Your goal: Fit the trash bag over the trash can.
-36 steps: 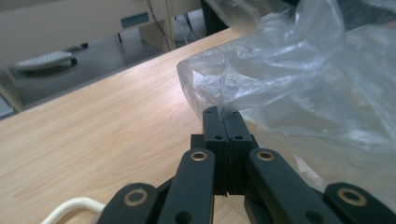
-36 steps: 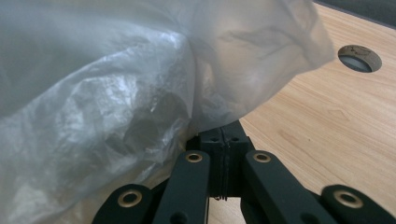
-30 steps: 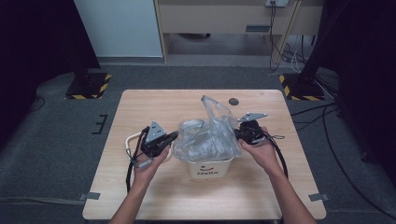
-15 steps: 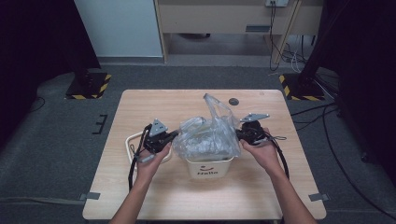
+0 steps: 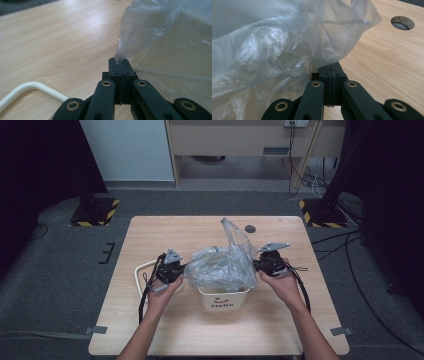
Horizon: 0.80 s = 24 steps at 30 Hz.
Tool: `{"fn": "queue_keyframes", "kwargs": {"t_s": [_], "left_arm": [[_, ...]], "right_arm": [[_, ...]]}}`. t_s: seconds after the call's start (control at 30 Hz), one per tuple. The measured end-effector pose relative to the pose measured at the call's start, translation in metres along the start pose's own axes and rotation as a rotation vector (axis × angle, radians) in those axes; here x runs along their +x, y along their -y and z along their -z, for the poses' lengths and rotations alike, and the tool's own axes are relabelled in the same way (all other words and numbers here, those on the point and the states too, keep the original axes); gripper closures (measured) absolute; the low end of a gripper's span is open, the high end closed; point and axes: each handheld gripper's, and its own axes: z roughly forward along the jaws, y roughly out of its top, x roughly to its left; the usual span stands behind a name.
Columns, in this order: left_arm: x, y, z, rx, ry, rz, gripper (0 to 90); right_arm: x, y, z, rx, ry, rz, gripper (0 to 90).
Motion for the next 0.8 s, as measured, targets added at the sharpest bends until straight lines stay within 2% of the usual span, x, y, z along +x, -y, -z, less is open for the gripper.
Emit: {"fn": "queue_keyframes", "kwargs": {"t_s": [0.1,0.2,0.43,0.7,0.77,0.8], "left_arm": [[0.002,0.001,-0.004,0.021,0.004,0.006,90.0],[0.005,0.003,-0.008,0.035,0.011,0.032,90.0],[0.008,0.005,-0.014,0.067,0.021,0.033,90.0],[0.012,0.008,-0.024,0.115,0.029,0.055,90.0],[0.013,0.009,-0.026,0.113,0.044,0.074,90.0],[0.014,0.01,-0.026,0.113,0.04,0.069,90.0]], "right_arm": [[0.001,0.001,0.001,0.003,0.0,-0.003,90.0],[0.001,0.001,0.002,0.003,-0.004,-0.003,90.0],[0.0,0.002,0.004,0.004,-0.008,-0.012,90.0],[0.001,0.002,0.001,0.015,-0.016,-0.011,90.0],[0.002,0.002,0.001,0.02,-0.017,-0.02,90.0],[0.003,0.002,0.001,0.023,-0.019,-0.027,90.0]]}}
